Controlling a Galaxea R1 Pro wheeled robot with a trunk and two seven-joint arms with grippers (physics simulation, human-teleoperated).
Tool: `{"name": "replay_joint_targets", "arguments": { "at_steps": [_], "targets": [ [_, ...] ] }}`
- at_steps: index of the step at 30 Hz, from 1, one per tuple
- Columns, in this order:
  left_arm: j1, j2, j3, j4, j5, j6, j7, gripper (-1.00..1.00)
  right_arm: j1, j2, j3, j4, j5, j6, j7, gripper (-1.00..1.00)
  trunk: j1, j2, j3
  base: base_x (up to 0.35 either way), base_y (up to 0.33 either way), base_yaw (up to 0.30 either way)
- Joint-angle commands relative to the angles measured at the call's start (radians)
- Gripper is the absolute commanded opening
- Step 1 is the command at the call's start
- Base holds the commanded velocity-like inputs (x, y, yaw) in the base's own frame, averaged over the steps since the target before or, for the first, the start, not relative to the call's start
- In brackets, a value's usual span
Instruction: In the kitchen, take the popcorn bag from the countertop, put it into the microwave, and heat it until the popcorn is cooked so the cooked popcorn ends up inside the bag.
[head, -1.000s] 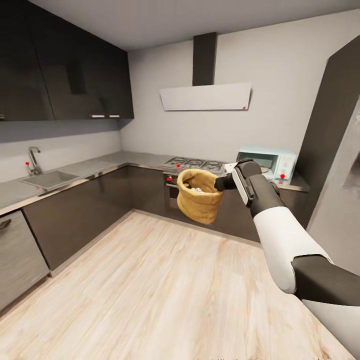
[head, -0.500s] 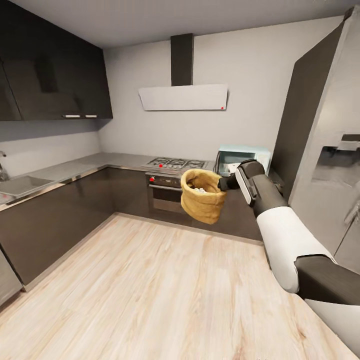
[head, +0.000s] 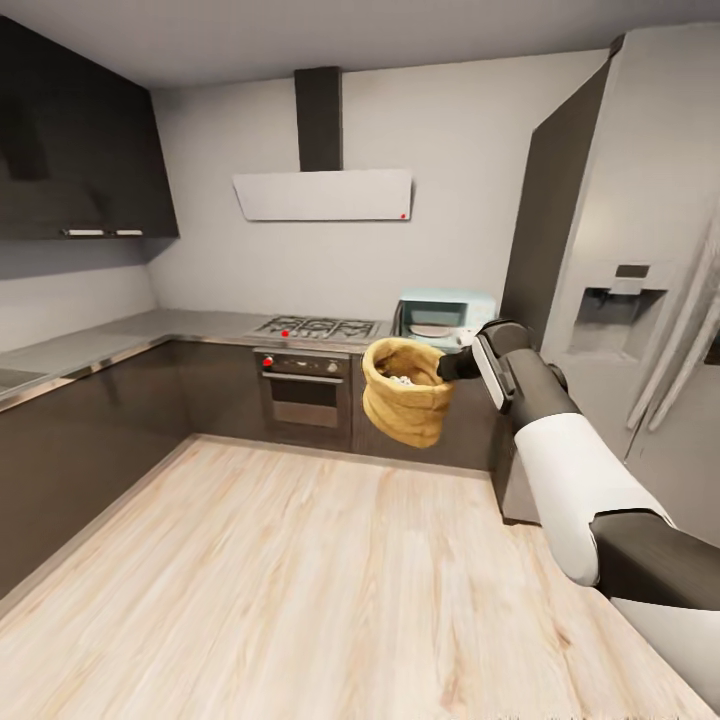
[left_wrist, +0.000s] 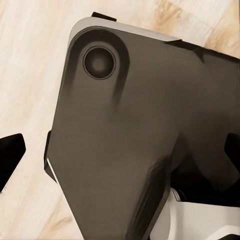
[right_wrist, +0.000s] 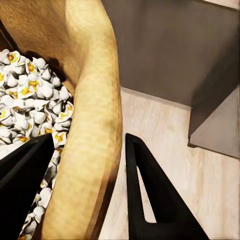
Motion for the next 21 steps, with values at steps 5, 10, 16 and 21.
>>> {"name": "replay_joint_targets", "arguments": {
  "at_steps": [5, 10, 16, 21],
  "targets": [
    [0.0, 0.0, 0.002, -0.001, 0.005, -0.001, -0.001, 1.0, -0.001, 0.0, 0.0, 0.0, 0.011, 0.003, 0.01, -1.0, 0.0, -0.001, -0.001, 0.0, 0.0, -0.242],
    [0.0, 0.0, 0.003, -0.001, 0.005, -0.001, -0.001, 1.0, -0.001, 0.0, 0.0, 0.0, 0.011, 0.003, 0.01, -1.0, 0.0, -0.001, -0.001, 0.0, 0.0, -0.242],
    [0.0, 0.0, 0.003, -0.001, 0.005, -0.001, -0.001, 1.0, -0.001, 0.0, 0.0, -0.002, 0.011, 0.003, 0.01, -1.0, 0.0, -0.001, -0.001, 0.0, 0.0, -0.242],
    [0.0, 0.0, 0.003, -0.001, 0.005, -0.001, -0.001, 1.0, -0.001, 0.0, 0.0, -0.002, 0.011, 0.003, 0.01, -1.0, 0.0, -0.001, -0.001, 0.0, 0.0, -0.242]
  ]
}}
